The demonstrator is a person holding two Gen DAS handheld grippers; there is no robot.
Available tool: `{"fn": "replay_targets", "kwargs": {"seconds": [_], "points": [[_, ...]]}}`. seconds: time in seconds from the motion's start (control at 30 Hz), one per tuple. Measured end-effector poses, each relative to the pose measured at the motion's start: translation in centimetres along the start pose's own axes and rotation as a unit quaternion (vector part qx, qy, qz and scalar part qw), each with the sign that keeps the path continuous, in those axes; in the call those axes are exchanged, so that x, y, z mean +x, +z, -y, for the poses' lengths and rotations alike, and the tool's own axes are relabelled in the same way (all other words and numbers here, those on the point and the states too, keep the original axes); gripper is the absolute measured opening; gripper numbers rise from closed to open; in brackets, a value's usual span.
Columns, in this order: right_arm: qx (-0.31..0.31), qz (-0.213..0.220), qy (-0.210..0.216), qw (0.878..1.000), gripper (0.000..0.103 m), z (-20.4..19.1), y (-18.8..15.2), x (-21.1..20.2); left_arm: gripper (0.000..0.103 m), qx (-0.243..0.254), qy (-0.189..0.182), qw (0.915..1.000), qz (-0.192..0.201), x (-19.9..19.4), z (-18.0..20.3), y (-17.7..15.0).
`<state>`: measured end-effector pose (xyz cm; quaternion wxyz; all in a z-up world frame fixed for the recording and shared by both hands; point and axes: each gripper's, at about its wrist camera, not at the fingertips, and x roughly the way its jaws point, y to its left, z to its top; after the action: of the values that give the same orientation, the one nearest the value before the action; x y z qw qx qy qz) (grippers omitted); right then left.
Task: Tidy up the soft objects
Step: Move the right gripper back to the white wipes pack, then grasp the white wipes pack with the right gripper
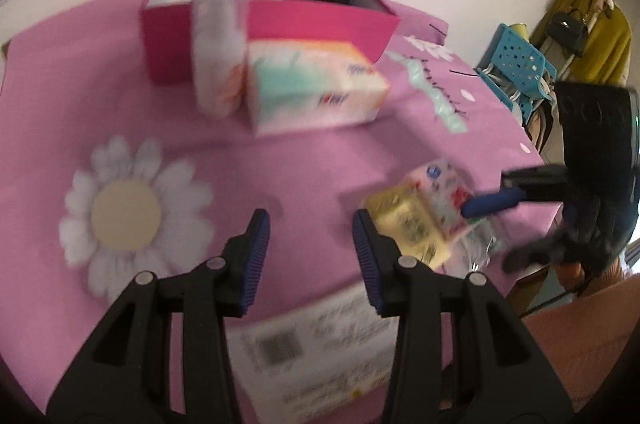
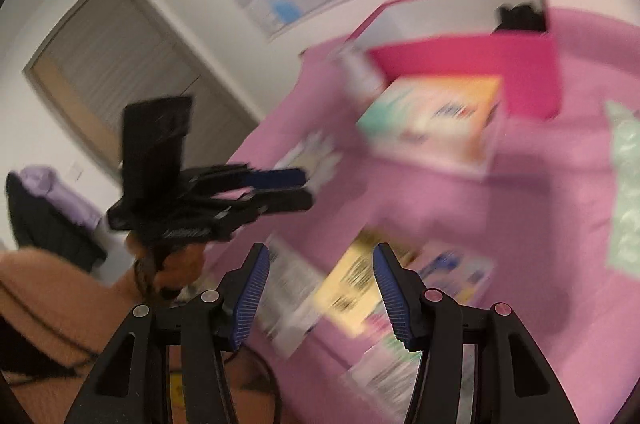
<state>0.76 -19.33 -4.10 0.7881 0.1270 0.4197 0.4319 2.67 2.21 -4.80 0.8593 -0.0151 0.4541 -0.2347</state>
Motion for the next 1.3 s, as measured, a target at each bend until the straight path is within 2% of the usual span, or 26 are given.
{"fn": "replay_targets", "kwargs": {"seconds": [0.13,0.27,0.33,0.43,0.5,0.6,0.73,0.77,0.87,0.97,1.03,1.3], "points": [[0.000,-0.055,0.044,0.998,0.055,-1.7,-2.6,2.4,0.045,-0.022,0.004,0.9997,-0.009,-1.0,-1.3,-2.5],[0.020,-0.093,0.050,0.994,0.055,-1.8,-4.4,4.9,0.047,-0.047,0.007,0.9986,-0.025,-1.2,-2.5,-4.5],[0.030,-0.098,0.037,0.994,0.055,-1.7,-4.5,6.3,0.047,-0.057,0.005,0.9978,-0.032,-1.3,-3.0,-5.2],[0.024,-0.089,0.022,0.996,0.055,-2.1,-4.3,7.1,0.050,-0.066,0.002,0.9972,-0.034,-2.1,-3.4,-6.2],[0.013,-0.081,-0.002,0.997,0.055,-2.5,-4.0,7.4,0.060,-0.072,-0.010,0.9967,-0.035,-2.6,-3.9,-7.0],[0.006,-0.070,-0.025,0.997,0.055,-2.9,-3.7,7.8,0.060,-0.084,-0.031,0.9947,-0.050,-2.7,-4.6,-8.1],[0.007,-0.059,-0.033,0.998,0.057,-3.1,-3.6,8.7,0.062,-0.078,-0.062,0.9933,-0.059,-3.0,-4.2,-8.9],[0.006,-0.057,-0.033,0.998,0.057,-3.1,-3.6,8.8,0.062,-0.075,-0.073,0.9927,-0.061,-2.9,-3.9,-9.0],[0.008,-0.053,-0.027,0.998,0.059,-3.3,-3.6,9.4,0.065,-0.065,-0.069,0.9939,-0.057,-2.8,-3.1,-9.0],[0.007,-0.050,-0.020,0.999,0.064,-3.4,-3.4,9.9,0.065,-0.075,-0.081,0.9925,-0.053,-2.9,-3.3,-9.0],[0.008,-0.048,-0.008,0.999,0.064,-3.6,-3.1,10.4,0.065,-0.082,-0.080,0.9923,-0.048,-3.1,-3.5,-9.1],[0.000,-0.036,0.004,0.999,0.056,-4.4,-3.0,10.1,0.065,-0.092,-0.064,0.9935,-0.017,-4.5,-4.0,-8.6]]}}
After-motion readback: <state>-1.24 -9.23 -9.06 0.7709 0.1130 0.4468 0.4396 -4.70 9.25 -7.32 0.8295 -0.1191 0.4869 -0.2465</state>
